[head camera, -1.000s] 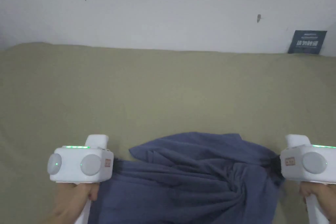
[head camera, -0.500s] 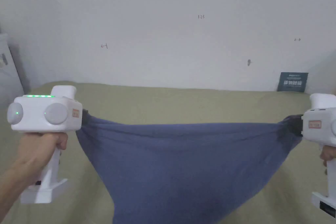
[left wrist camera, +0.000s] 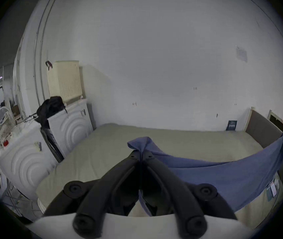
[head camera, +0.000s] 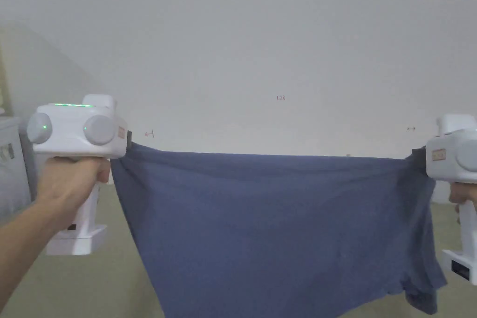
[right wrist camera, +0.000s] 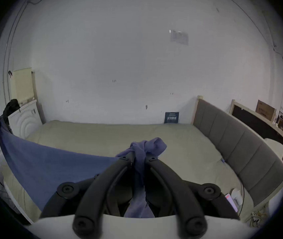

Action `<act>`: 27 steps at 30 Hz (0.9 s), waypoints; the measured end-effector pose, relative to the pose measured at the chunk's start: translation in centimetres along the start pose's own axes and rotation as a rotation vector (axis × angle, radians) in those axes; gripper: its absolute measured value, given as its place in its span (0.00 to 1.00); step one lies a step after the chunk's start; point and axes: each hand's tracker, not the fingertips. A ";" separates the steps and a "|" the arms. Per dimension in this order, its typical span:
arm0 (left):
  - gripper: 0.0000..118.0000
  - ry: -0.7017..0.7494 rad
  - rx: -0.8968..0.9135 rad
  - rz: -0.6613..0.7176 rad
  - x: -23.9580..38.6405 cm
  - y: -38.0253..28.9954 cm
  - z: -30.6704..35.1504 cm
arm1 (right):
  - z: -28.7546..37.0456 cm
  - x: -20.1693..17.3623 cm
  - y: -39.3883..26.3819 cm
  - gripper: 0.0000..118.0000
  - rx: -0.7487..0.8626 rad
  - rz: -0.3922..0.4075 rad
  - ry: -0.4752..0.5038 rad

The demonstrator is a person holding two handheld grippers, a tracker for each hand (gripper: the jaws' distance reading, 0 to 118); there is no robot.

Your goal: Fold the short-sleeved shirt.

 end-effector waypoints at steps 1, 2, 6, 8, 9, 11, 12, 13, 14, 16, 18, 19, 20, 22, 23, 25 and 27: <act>0.00 0.008 0.008 -0.004 0.3 0.7 -0.5 | -0.5 -0.2 0.7 0.10 0.010 0.007 -0.010; 0.00 0.013 0.015 -0.004 0.7 1.5 -1.2 | -1.2 -0.3 1.6 0.10 0.014 0.012 -0.014; 0.00 0.037 0.034 0.003 2.0 3.9 -4.7 | -4.6 -0.9 4.2 0.10 0.032 0.023 -0.039; 0.00 0.051 0.042 0.001 2.7 4.6 -7.0 | -6.8 -1.3 4.7 0.10 0.039 0.029 -0.060; 0.00 0.058 0.048 -0.005 3.0 4.6 -8.1 | -7.9 -1.7 4.7 0.10 0.038 0.032 -0.068; 0.00 0.069 0.044 -0.011 3.7 4.4 -10.5 | -10.5 -2.0 4.6 0.10 0.034 0.022 -0.079; 0.00 0.073 0.042 -0.010 4.0 4.0 -11.8 | -11.6 -2.2 4.2 0.10 0.035 0.012 -0.082; 0.00 0.077 0.039 -0.014 4.3 3.6 -12.9 | -12.8 -2.4 3.7 0.10 0.031 0.002 -0.088; 0.00 0.083 0.032 -0.022 4.6 2.8 -14.2 | -14.2 -2.6 3.0 0.10 0.026 -0.002 -0.090; 0.00 0.089 0.019 -0.036 5.0 1.2 -16.6 | -16.6 -3.0 1.5 0.10 0.004 0.000 -0.092; 0.00 0.102 -0.006 -0.058 5.5 -1.1 -19.0 | -18.8 -3.5 -0.8 0.10 -0.015 0.000 -0.095; 0.00 0.098 -0.015 -0.061 5.6 -2.1 -19.9 | -19.5 -3.7 -1.8 0.10 -0.024 0.005 -0.101; 0.00 0.083 -0.034 -0.051 5.6 -3.5 -20.6 | -20.5 -3.8 -3.4 0.10 -0.034 0.007 -0.100; 0.00 0.066 -0.061 -0.056 5.5 -6.1 -21.9 | -21.7 -4.1 -6.3 0.10 -0.099 0.029 -0.106; 0.00 0.069 -0.084 -0.076 5.6 -7.6 -22.6 | -22.3 -4.1 -7.9 0.10 -0.134 0.049 -0.091; 0.00 0.053 -0.129 -0.079 5.2 -10.3 -23.4 | -22.3 -4.2 -11.0 0.10 -0.198 0.076 -0.103; 0.00 0.028 -0.177 -0.063 4.8 -12.8 -23.4 | -21.2 -3.8 -13.6 0.10 -0.180 0.054 -0.099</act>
